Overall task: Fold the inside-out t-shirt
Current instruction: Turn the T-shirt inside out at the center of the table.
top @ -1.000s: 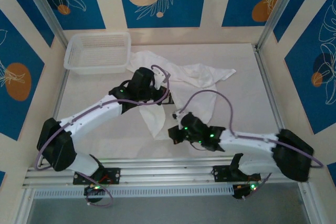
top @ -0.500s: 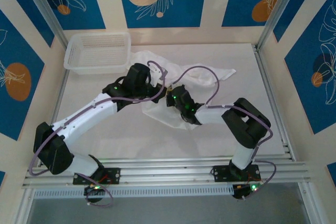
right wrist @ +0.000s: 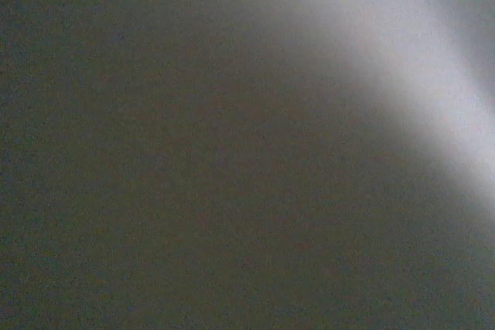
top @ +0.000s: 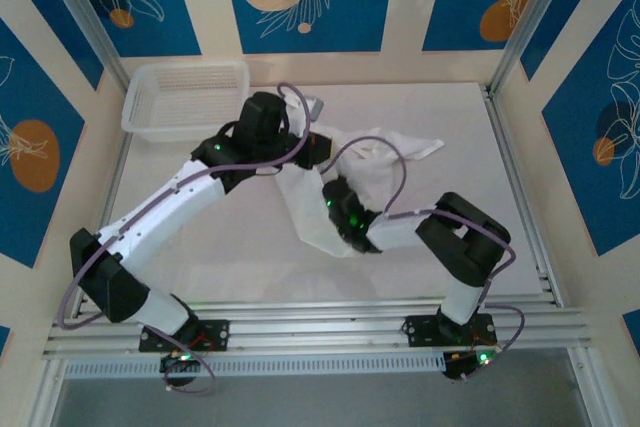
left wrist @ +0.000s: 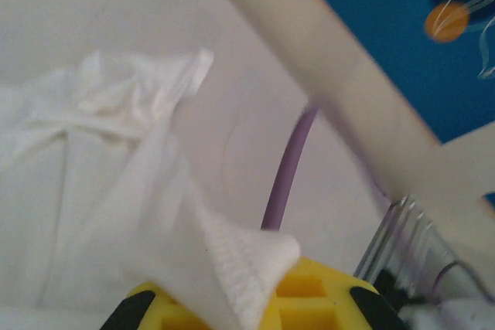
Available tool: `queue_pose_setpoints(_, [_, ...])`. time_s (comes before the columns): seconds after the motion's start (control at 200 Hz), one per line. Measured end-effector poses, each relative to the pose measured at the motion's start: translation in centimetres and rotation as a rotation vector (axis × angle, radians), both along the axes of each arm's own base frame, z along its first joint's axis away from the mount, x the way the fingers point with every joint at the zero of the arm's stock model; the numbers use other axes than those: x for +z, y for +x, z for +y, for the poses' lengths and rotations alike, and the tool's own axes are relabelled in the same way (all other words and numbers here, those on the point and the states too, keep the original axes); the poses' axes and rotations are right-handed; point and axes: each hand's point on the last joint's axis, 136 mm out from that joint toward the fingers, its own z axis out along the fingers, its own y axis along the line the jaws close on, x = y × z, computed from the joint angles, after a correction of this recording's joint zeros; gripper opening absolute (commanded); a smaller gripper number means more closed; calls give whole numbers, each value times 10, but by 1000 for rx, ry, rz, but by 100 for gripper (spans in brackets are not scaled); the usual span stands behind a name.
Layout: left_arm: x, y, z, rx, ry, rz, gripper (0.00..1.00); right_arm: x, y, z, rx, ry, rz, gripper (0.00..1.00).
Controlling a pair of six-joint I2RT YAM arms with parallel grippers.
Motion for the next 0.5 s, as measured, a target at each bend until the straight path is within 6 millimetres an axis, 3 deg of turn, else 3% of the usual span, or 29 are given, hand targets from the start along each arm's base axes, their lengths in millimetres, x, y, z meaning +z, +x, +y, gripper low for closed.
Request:
queue_pose_setpoints(0.125, [31,0,-1,13,-59,-25,6,-22,-27,31,109,-119,-68,0])
queue_pose_setpoints(0.225, [39,-1,0,10,-68,-27,4,-34,-22,26,115,-161,-49,0])
queue_pose_setpoints(0.315, [40,-4,1,4,-56,-18,2,-33,10,2,53,-106,44,0])
queue_pose_setpoints(0.415, [37,-8,1,-14,-47,-9,0,-20,63,-49,-88,-6,149,0])
queue_pose_setpoints(0.5, [36,-14,-1,-46,-50,5,0,-10,98,-83,-180,39,231,0])
